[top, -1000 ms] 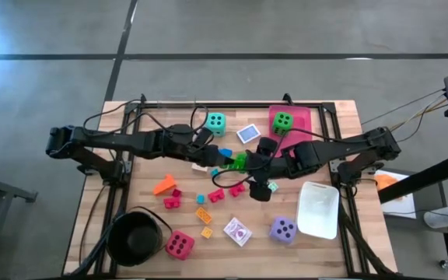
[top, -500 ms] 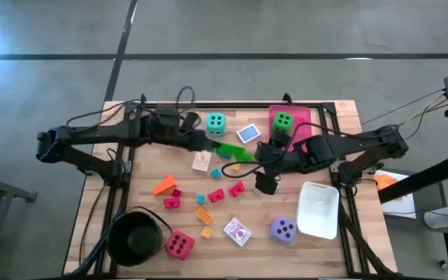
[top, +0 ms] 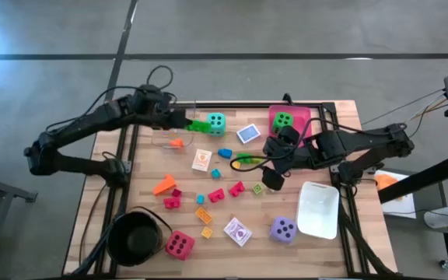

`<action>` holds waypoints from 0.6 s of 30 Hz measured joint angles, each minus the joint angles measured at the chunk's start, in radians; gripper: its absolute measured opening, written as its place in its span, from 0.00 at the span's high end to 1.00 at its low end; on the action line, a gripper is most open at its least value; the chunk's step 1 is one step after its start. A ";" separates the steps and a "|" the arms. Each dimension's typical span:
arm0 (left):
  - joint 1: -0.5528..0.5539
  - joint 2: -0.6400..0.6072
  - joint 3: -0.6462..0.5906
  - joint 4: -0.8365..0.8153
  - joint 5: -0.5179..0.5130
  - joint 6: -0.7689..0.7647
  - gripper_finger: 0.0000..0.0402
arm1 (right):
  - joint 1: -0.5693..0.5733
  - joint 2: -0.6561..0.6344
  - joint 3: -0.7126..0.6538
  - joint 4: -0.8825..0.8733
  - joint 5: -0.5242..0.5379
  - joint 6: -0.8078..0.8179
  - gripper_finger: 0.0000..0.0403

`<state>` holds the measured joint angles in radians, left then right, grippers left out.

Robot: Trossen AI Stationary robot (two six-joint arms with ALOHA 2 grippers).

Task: Pick & Place Toys
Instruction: Put the green game piece into the transparent bin

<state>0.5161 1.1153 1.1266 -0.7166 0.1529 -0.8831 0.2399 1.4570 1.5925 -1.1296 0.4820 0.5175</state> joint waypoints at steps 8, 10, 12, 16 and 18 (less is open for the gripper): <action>0.132 0.039 0.034 -0.166 -0.040 0.129 0.66 | 0.000 0.000 -0.016 0.001 0.001 0.005 0.09; 0.142 0.058 0.033 -0.201 -0.070 0.151 0.66 | 0.000 0.000 -0.022 0.001 0.001 0.007 0.09; 0.143 0.083 0.033 -0.238 -0.120 0.163 0.66 | 0.000 0.000 -0.029 0.000 0.001 0.007 0.09; 0.143 0.122 0.033 -0.265 -0.195 0.169 0.66 | 0.000 0.000 -0.048 0.000 0.001 0.007 0.09; 0.143 0.145 0.033 -0.266 -0.222 0.170 0.66 | 0.000 0.000 -0.059 0.000 0.000 0.007 0.09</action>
<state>0.6590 1.2601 1.1591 -0.9826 -0.0690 -0.7129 0.2398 1.4570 1.5332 -1.1294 0.4820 0.5247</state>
